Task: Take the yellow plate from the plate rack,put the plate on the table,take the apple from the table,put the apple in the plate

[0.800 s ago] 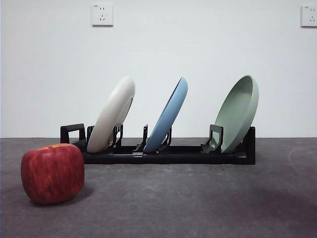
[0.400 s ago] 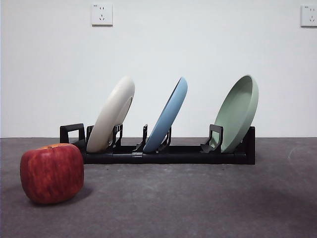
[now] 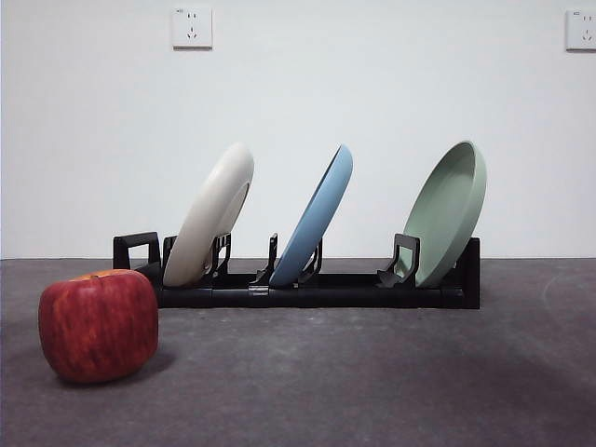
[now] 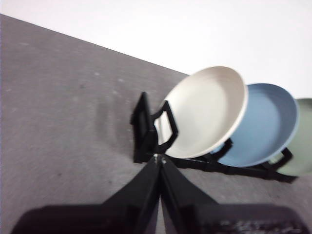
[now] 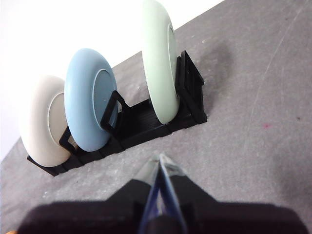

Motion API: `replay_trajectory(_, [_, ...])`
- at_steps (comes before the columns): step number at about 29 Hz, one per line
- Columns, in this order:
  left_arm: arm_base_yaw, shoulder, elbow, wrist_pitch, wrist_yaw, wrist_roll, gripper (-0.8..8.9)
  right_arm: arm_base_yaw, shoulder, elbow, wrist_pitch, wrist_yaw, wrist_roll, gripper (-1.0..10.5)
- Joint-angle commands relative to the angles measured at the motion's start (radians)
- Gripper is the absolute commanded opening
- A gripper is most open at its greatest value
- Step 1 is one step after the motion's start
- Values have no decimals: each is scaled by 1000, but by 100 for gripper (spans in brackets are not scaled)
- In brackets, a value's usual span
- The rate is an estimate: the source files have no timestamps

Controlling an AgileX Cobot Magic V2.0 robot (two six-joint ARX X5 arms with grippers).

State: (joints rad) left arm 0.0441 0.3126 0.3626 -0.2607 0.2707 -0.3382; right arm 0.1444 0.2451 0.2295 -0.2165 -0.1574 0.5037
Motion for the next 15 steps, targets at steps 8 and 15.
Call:
replay_trajectory(8, [2, 395, 270, -56, 217, 116, -7, 1, 277, 297, -225, -9, -188, -11])
replay_trajectory(15, [-2, 643, 455, -116, 421, 135, -4, 1, 476, 520, -438, -218, -328, -7])
